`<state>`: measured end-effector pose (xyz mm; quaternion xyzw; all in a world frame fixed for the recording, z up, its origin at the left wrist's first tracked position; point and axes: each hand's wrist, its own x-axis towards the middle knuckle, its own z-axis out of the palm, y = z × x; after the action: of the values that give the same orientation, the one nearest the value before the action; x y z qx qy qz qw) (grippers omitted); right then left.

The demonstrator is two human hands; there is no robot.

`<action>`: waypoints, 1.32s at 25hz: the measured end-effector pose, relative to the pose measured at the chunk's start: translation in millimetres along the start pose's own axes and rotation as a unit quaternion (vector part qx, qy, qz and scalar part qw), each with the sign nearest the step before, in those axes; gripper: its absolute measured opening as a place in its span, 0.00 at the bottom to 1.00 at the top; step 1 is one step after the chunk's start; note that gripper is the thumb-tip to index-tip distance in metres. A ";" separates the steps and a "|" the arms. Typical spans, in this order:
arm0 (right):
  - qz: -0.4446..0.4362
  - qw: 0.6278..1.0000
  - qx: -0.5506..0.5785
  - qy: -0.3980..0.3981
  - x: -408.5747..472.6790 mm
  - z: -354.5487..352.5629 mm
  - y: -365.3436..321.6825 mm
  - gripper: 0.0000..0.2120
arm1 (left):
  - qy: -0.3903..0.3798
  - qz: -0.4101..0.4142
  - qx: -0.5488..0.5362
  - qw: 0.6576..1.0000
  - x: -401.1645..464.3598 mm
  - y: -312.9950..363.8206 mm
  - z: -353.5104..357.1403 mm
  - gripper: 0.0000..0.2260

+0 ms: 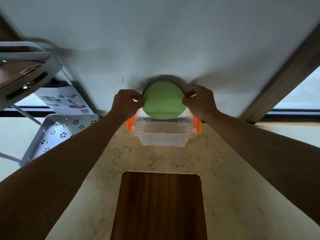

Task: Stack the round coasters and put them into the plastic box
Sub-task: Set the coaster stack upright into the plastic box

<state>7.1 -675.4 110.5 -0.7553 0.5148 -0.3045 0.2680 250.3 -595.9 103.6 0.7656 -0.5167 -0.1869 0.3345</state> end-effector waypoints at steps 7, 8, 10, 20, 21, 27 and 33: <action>-0.047 0.996 -0.077 0.017 -2.2 31.8 28.2 0.08 | 0.030 0.059 0.062 0.996 1.6 -24.4 27.2 0.06; -0.044 0.994 -0.102 0.020 -2.0 33.0 30.7 0.07 | 0.032 0.062 0.066 0.995 1.9 -25.2 29.4 0.07; -0.041 0.991 -0.125 0.026 -0.4 33.2 34.7 0.07 | 0.020 0.074 0.096 0.992 2.1 -25.6 34.8 0.07; -0.106 0.949 -0.295 -0.006 0.6 36.9 42.1 0.10 | 0.011 0.051 0.166 0.985 6.6 -28.0 50.5 0.11; -0.110 0.946 -0.306 -0.012 0.6 36.9 42.0 0.11 | 0.014 0.052 0.165 0.985 5.9 -27.6 50.8 0.11; -0.109 0.946 -0.305 -0.021 -0.5 38.4 41.7 0.10 | 0.028 0.067 0.148 0.986 1.9 -25.5 48.8 0.10; -0.104 0.941 -0.322 -0.021 -0.8 42.0 41.1 0.11 | 0.032 0.081 0.185 0.979 2.7 -25.9 50.7 0.11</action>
<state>12.6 -684.2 52.7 -0.8566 0.4985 -0.1329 -0.0121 236.6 -608.2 49.7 0.7752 -0.5919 -0.0355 0.2177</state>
